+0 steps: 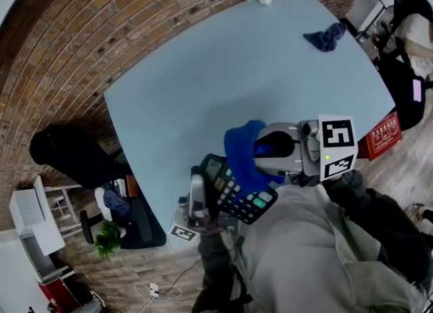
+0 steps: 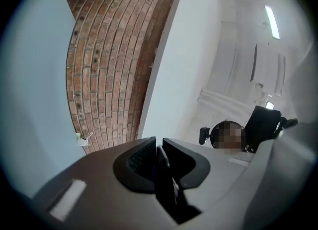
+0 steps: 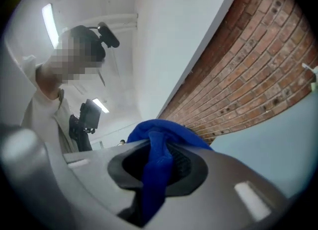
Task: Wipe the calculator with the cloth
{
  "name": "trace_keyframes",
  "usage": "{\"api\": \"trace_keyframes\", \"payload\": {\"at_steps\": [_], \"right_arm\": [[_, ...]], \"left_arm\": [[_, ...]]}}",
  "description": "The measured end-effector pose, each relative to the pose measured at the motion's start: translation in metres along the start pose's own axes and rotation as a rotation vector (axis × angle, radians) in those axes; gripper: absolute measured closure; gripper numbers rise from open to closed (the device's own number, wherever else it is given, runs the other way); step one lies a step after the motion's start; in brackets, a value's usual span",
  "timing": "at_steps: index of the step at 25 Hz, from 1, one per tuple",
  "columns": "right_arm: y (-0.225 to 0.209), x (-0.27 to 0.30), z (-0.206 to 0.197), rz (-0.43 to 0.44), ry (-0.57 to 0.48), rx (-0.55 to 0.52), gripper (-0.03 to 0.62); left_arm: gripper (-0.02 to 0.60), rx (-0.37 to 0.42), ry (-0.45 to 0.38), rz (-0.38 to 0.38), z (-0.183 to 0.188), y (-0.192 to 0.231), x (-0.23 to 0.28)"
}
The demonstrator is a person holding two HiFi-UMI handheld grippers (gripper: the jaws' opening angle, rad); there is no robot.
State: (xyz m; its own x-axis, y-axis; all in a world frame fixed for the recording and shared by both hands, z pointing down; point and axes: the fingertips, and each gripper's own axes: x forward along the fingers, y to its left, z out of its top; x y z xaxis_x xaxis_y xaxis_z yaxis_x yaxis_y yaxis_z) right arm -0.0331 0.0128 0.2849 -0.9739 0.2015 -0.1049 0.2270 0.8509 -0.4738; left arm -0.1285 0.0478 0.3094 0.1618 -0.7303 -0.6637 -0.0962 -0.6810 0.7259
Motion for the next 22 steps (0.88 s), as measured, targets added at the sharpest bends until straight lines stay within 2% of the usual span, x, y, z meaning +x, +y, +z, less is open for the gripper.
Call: {"api": "trace_keyframes", "payload": {"at_steps": [3,6,9,11,14,18,20,22], "right_arm": [[-0.022,0.005,-0.004,-0.071,0.009,0.054,0.531],[-0.044,0.009,-0.009,-0.178,0.036,0.0,0.531],[-0.058,0.008,-0.015,-0.239,0.063,-0.041,0.531],[-0.057,0.003,-0.022,-0.237,0.092,-0.046,0.531],[-0.048,-0.012,-0.035,-0.192,0.133,-0.041,0.531],[-0.034,-0.036,-0.046,-0.149,0.093,0.043,0.531],[-0.019,-0.039,-0.057,-0.082,0.112,0.071,0.531],[0.002,-0.028,-0.078,0.003,0.191,0.071,0.531]], "left_arm": [[0.538,0.008,0.039,0.035,-0.009,0.009,-0.004],[0.538,0.121,0.159,0.118,-0.025,0.024,-0.011],[0.538,0.148,0.179,0.166,-0.031,0.035,-0.013],[0.538,0.145,0.136,0.184,-0.025,0.039,-0.014],[0.538,0.121,0.014,0.225,-0.003,0.047,-0.02],[0.538,0.123,-0.128,0.302,0.027,0.061,-0.035],[0.538,0.12,-0.208,0.331,0.039,0.066,-0.041],[0.538,0.125,-0.272,0.367,0.049,0.074,-0.045]]}}
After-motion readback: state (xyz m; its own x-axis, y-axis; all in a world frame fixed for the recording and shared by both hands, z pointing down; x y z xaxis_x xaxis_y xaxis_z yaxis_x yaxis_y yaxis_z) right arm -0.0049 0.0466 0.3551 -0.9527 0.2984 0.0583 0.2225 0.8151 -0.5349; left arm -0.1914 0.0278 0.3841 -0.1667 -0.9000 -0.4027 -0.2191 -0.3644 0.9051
